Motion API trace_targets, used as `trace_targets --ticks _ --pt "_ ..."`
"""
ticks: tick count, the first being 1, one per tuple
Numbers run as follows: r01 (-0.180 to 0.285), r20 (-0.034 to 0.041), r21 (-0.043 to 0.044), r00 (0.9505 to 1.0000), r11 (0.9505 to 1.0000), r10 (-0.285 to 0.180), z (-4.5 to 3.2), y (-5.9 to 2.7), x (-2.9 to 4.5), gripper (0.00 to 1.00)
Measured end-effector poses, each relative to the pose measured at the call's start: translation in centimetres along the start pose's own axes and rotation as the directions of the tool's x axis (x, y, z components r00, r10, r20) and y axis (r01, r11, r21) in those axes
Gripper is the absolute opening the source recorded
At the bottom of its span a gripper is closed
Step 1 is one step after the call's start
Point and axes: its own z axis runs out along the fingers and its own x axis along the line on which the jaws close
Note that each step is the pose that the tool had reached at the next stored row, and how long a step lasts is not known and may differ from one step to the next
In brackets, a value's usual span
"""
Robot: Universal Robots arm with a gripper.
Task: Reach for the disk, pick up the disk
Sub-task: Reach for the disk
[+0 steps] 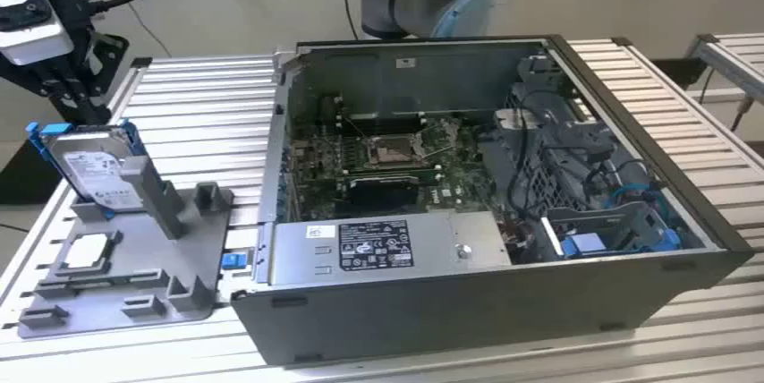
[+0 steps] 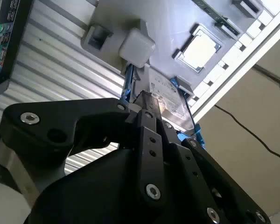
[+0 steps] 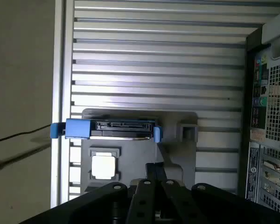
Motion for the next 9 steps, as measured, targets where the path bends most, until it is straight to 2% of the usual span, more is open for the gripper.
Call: trace_targets --ticks 9 --pt "0.000 0.0000 0.0000 1.0000 1.0000 0.000 0.00 0.00 0.00 0.00"
